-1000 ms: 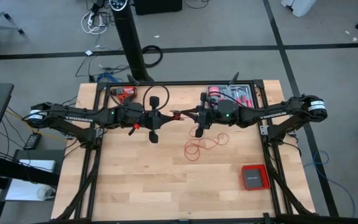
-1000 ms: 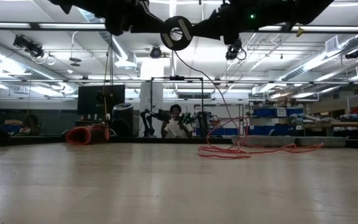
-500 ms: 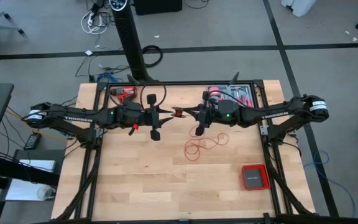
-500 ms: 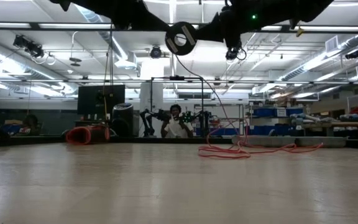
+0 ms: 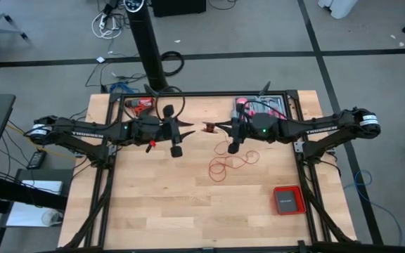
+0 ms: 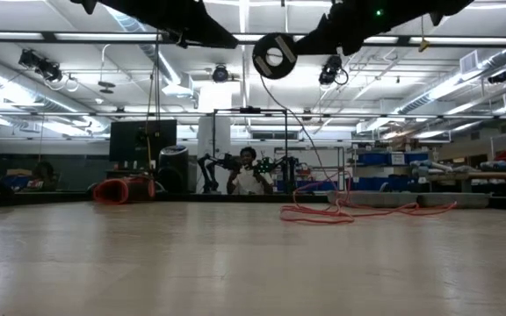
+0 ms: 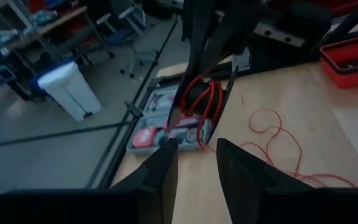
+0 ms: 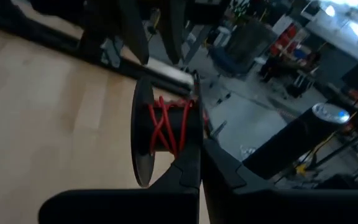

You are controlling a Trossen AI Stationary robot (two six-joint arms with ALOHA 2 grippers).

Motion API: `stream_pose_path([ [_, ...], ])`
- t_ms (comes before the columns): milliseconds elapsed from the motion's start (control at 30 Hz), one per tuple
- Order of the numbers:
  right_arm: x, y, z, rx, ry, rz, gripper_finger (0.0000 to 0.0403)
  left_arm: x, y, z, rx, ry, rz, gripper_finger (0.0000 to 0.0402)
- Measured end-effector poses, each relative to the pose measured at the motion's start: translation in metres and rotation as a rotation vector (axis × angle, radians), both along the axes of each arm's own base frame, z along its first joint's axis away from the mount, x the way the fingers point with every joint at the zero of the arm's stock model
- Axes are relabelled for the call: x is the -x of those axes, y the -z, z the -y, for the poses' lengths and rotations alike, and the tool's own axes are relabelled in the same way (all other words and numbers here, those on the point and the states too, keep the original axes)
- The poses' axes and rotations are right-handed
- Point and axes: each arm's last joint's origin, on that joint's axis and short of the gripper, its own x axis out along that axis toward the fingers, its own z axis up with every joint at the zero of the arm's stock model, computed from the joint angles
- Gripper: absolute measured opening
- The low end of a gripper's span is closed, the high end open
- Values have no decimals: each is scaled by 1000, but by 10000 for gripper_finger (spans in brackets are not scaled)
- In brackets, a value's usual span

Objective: Coil cords
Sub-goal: Uncoil the red wire from the black spool

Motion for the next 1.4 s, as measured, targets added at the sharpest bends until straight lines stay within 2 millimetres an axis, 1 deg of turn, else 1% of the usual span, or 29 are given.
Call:
stream_pose_path([
  [100, 1, 3, -2, -20, -4, -30, 0, -2, 5, -1, 45, -14, -13, 115],
  [267, 2, 8, -7, -59, -9, -69, 0, -10, 27, -1, 122, -40, -69, 115],
  [367, 2, 12, -9, -67, -16, -49, 0, -18, 41, -1, 143, -49, -110, 115],
  [467, 6, 22, -9, -67, -19, -19, 0, -25, 49, -1, 166, -57, -106, 115],
  [733, 21, 37, -9, -62, -25, 150, 0, -39, 55, -1, 190, -59, -32, 115],
  [800, 23, 40, -9, -62, -26, 176, 0, -42, 55, -2, 206, -60, 8, 115],
  [933, 27, 45, -10, -61, -39, 223, 0, -48, 60, -2, 217, -62, 27, 115],
  [1167, 27, 45, -10, -64, -59, 230, 0, -59, 70, -2, 218, -57, 67, 115],
  [1400, 27, 46, -11, -69, -77, 227, 0, -61, 68, -2, 207, -57, 103, 115],
])
